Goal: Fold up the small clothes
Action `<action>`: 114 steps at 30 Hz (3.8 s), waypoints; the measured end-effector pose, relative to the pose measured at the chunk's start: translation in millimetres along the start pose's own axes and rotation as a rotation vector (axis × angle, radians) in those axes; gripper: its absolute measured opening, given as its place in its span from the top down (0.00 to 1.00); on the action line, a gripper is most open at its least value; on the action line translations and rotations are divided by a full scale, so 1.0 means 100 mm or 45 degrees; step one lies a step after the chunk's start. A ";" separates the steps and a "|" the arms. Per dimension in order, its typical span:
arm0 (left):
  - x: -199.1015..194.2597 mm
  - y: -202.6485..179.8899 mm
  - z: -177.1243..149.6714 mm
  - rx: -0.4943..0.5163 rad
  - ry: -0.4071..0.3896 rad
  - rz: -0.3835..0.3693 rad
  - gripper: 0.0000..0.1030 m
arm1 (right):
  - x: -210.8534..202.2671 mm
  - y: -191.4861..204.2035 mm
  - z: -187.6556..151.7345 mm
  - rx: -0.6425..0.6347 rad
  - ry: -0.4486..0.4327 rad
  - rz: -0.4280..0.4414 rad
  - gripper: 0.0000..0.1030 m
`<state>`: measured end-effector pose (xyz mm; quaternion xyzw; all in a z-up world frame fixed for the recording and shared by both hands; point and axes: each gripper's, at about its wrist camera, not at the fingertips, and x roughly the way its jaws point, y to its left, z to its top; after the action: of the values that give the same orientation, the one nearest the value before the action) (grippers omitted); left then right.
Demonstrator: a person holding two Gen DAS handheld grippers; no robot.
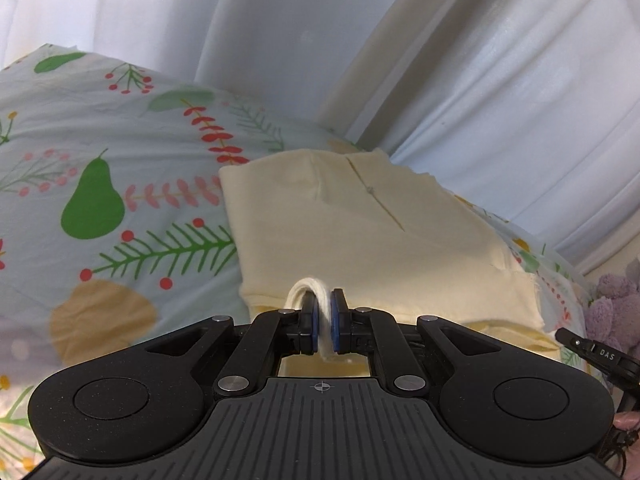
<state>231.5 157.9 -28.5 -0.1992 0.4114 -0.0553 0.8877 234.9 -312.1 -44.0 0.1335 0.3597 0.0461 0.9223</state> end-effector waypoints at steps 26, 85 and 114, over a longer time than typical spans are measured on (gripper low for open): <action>0.33 0.01 -0.15 0.184 0.025 0.036 0.67 | 0.19 0.17 -0.21 -0.343 0.035 -0.034 0.69; 1.14 -0.73 1.28 0.450 -0.312 0.286 0.91 | 1.16 0.73 0.91 -0.500 -0.315 -0.360 0.94; 1.63 -0.88 0.80 0.421 -0.236 0.263 0.58 | 1.48 1.32 0.31 -0.864 -0.185 -0.044 0.68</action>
<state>404.1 59.6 -62.5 -0.0120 0.3315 -0.0121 0.9433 366.5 -165.2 -82.1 -0.1839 0.2596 0.1379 0.9380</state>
